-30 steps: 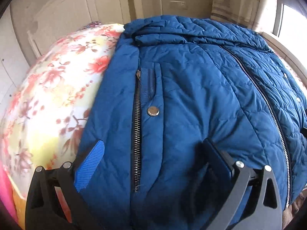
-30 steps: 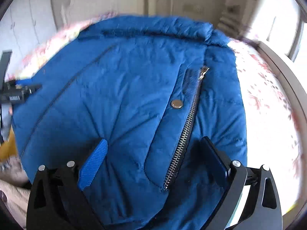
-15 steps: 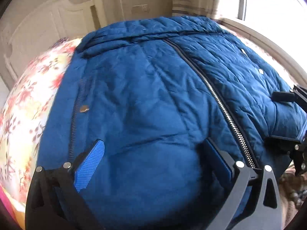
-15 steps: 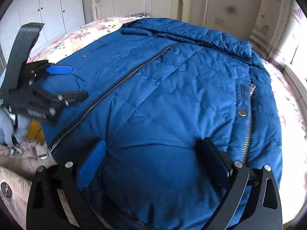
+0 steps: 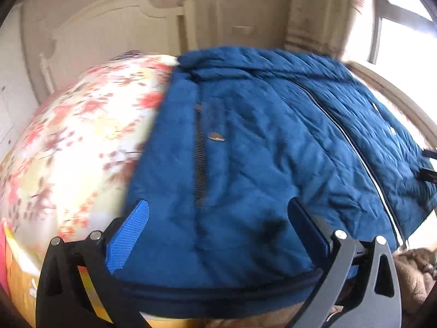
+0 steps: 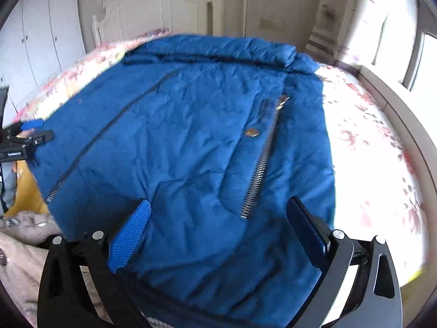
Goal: Fold large clothes
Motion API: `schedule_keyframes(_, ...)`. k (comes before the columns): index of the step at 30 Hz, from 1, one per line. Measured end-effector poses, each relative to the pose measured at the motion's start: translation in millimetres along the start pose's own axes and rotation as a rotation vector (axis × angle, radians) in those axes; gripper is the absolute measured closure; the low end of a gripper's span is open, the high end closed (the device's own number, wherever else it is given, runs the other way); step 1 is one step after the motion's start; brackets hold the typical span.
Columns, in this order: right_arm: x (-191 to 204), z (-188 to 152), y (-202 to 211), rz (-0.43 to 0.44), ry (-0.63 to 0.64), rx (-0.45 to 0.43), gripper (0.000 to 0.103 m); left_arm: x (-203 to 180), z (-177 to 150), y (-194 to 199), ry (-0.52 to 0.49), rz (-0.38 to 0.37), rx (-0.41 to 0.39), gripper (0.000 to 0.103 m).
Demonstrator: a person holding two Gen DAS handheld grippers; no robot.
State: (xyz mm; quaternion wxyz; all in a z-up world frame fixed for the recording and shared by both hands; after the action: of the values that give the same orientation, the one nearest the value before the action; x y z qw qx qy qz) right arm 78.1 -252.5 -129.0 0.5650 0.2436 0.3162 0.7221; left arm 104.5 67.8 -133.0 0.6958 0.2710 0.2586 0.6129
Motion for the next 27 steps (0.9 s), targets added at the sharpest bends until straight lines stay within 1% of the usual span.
schedule_keyframes(2, -19.2, -10.0, 7.6, -0.020, -0.059, -0.005, 0.008, 22.6, -0.7, -2.8, 0.060, 0.022, 0.018, 0.002)
schedule_keyframes(4, -37.0, -29.8, 12.7, -0.019, -0.133, 0.014, 0.008, 41.8, -6.2, -7.9, 0.116, 0.034, 0.057, 0.002)
schedule_keyframes(5, -38.9, -38.6, 15.2, -0.011, -0.162, 0.022, 0.009, 47.7, -10.2, -9.9, 0.145, 0.013, 0.075, 0.002)
schedule_keyframes(6, -42.2, -48.9, 16.9, 0.018, -0.199, 0.025, 0.012, 50.4, -13.1, -10.6, 0.165, -0.014, 0.084, 0.002)
schedule_keyframes(7, -41.6, -52.8, 21.8, 0.021, -0.203, 0.001, 0.012, 51.8, -14.9, -9.9, 0.171, -0.024, 0.088, 0.002)
schedule_keyframes(8, -38.6, -57.0, 25.7, 0.030, -0.200, -0.010, 0.017, 49.9, -16.4, -9.0, 0.165, -0.027, 0.088, 0.002)
schedule_keyframes(11, -28.2, -58.9, 28.9, 0.054, -0.183, -0.024, 0.033, 31.0, -19.9, -6.8, 0.105, -0.072, 0.094, 0.005)
schedule_keyframes(12, -22.2, -60.6, 31.3, 0.033, -0.167, -0.023, 0.033, 25.0, -20.6, -5.7, 0.077, -0.050, 0.084, 0.005)
schedule_keyframes(14, -19.7, -58.3, 28.7, 0.010, -0.150, -0.027, 0.032, 22.0, -19.3, -10.7, 0.061, -0.024, 0.088, 0.004)
schedule_keyframes(16, -21.8, -50.1, 19.9, -0.007, -0.152, -0.035, 0.032, 26.1, -16.6, -17.1, 0.090, -0.028, 0.098, 0.002)
schedule_keyframes(19, -19.5, -40.8, 7.9, -0.050, -0.106, -0.031, 0.033, 26.8, -10.2, -25.6, 0.077, -0.014, 0.100, 0.003)
schedule_keyframes(20, -16.9, -40.5, 7.4, -0.053, -0.086, -0.025, 0.038, 24.8, -9.0, -25.7, 0.073, -0.020, 0.105, 0.006)
schedule_keyframes(21, -15.3, -42.0, 8.2, -0.044, -0.074, -0.025, 0.044, 21.1, -9.3, -22.5, 0.055, -0.037, 0.102, 0.016)
schedule_keyframes(22, -15.7, -41.4, 8.6, -0.035, -0.069, -0.028, 0.047, 18.3, -8.6, -21.0, 0.034, -0.049, 0.100, 0.026)
schedule_keyframes(23, -15.7, -43.9, 11.4, -0.011, -0.072, -0.040, 0.052, 16.9, -10.2, -17.7, 0.018, -0.062, 0.096, 0.031)
schedule_keyframes(24, -15.2, -46.5, 14.3, 0.012, -0.084, -0.048, 0.058, 16.8, -11.5, -14.6, 0.016, -0.075, 0.094, 0.044)
schedule_keyframes(25, -12.8, -47.7, 16.9, 0.025, -0.086, -0.051, 0.060, 16.7, -12.6, -8.6, 0.013, -0.094, 0.088, 0.060)
schedule_keyframes(26, -8.0, -48.2, 20.6, 0.033, -0.070, -0.061, 0.066, 17.3, -12.8, -1.5, 0.002, -0.089, 0.073, 0.070)
schedule_keyframes(27, -2.3, -48.7, 25.1, 0.031, -0.040, -0.071, 0.070, 18.3, -12.9, 7.8, -0.019, -0.056, 0.049, 0.088)
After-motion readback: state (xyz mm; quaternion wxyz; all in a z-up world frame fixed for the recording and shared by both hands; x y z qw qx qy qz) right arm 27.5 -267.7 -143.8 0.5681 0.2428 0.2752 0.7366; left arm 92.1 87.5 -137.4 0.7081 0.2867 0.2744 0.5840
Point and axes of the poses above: each gripper's, at about its wrist camera, not at the fingertips, and y roughly against the way its jaws point, x to its left, z to its top, the point moved 6 cm from there along -y, roughly the way its jaws point, and after that the axes turned 5 degrees about y, right-handed, at the moved point
